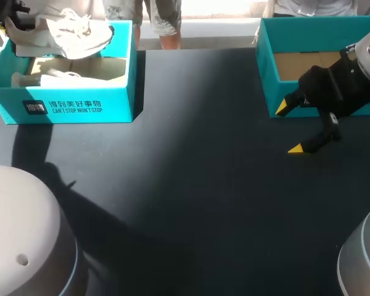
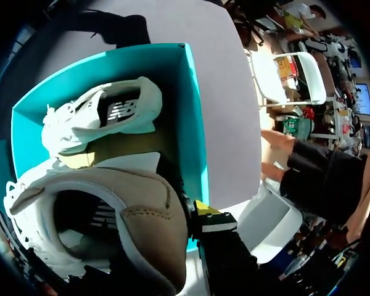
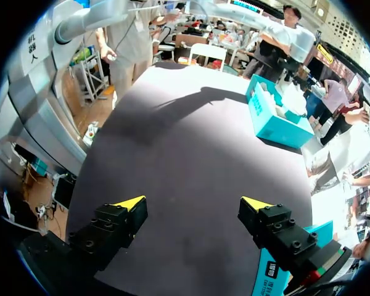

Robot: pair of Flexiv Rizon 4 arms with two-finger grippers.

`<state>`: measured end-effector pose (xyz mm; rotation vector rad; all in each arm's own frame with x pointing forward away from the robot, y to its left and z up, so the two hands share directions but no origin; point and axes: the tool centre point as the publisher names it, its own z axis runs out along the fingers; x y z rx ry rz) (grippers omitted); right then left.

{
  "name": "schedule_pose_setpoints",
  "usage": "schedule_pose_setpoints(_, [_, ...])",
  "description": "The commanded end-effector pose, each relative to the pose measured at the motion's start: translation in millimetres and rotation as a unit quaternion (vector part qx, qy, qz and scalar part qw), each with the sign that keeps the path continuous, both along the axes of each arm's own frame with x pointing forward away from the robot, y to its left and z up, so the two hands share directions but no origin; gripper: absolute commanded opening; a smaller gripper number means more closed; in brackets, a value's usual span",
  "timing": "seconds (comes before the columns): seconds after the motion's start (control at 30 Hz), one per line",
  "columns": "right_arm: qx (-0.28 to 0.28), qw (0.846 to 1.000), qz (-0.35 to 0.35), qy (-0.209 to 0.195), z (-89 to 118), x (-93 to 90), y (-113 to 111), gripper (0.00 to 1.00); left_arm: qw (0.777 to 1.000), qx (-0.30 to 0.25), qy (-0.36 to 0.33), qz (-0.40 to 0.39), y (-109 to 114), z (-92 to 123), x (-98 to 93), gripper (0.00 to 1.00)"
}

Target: Take the shoe out of the shoebox, open the shoe tongue, remove and reinsert the insole, then place the shoe into the shoebox

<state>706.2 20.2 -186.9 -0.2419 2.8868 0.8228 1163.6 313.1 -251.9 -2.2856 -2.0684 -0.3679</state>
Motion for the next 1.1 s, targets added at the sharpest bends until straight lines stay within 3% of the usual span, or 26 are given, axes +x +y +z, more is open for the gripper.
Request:
schedule_pose_setpoints(0.03, [-0.001,1.0,0.001,0.001,-1,1.3,1,1.0,1.0,0.0,0.007,0.002,-1,-17,11.3,0.0])
schedule_pose_setpoints(0.53, [-0.001,1.0,0.001,0.001,-1,1.3,1,1.0,1.0,-0.004,0.013,0.024,-2,-76,15.8,0.0])
schedule_pose_setpoints(1.07, [-0.001,1.0,0.001,0.001,-1,1.3,1,1.0,0.999,-0.007,0.028,0.027,-10,-112,25.0,0.0])
schedule_pose_setpoints(1.1, [-0.001,1.0,0.001,0.001,-1,1.3,1,1.0,0.999,-0.006,0.029,0.027,-10,-113,25.4,0.11])
